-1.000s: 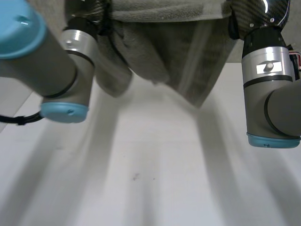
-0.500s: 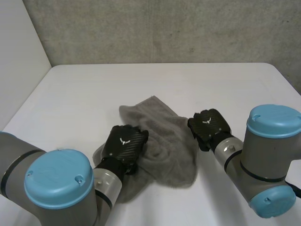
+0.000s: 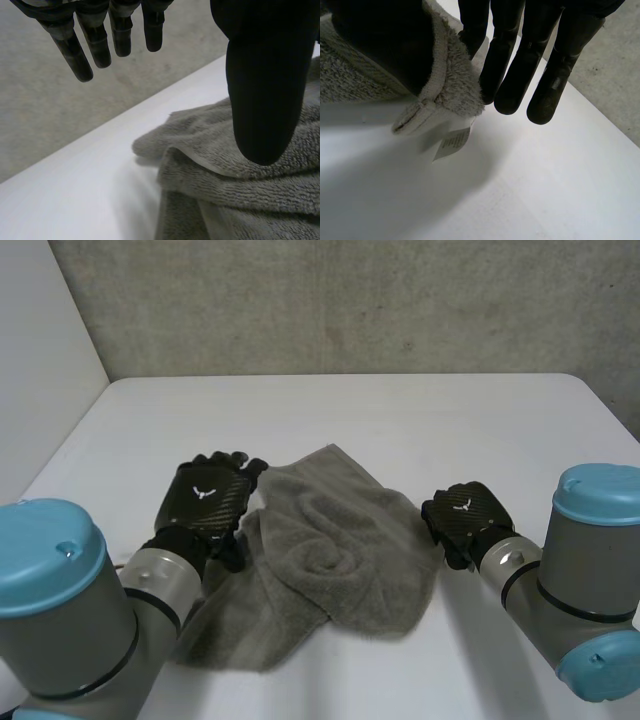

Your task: Fold the towel.

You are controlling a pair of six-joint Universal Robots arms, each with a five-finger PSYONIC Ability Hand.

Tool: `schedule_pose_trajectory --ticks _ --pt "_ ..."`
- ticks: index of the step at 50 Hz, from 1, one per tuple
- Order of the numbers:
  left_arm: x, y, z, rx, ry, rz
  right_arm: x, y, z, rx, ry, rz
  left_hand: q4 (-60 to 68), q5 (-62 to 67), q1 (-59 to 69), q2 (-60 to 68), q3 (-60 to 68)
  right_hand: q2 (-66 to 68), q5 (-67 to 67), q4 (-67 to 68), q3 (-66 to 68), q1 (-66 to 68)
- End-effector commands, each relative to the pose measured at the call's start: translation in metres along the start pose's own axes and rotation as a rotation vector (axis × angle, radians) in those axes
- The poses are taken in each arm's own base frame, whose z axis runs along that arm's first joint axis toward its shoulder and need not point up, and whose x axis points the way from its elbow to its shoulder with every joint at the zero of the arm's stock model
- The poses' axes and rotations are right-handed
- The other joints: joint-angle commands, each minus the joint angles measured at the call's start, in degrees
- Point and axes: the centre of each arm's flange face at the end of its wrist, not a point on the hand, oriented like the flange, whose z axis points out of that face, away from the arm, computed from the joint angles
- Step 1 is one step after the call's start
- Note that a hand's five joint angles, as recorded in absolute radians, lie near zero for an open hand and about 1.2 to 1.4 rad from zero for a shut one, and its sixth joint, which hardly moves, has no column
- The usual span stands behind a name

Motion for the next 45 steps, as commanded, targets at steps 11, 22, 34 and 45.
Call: schedule_pose_trajectory --ticks 11,22,34,45 --pt "0.013 0.037 0.038 -0.073 0.242 -0.019 -0.001 -0.001 0.002 0.004 -0.008 -0.001 8.2 8.2 8.7 8.2 8.2 12.2 13.1 11.7 11.9 1.3" --pt "0.014 0.041 0.063 -0.058 0.238 -0.018 -0.003 0.001 0.008 0.007 -0.026 -0.003 26.4 26.4 26.9 26.4 26.4 12.2 13.1 11.7 11.9 1.3" --pt "0.011 0.043 0.072 -0.053 0.233 -0.008 -0.004 0.004 0.010 -0.001 -0.030 -0.008 24.6 24.6 25.1 24.5 24.6 12.2 13.1 11.7 11.9 1.3" --pt "0.002 0.060 0.084 -0.078 0.218 0.106 -0.004 0.004 0.017 0.003 -0.033 -0.009 36.9 37.0 37.4 36.9 37.0 12.2 13.1 11.7 11.9 1.3"
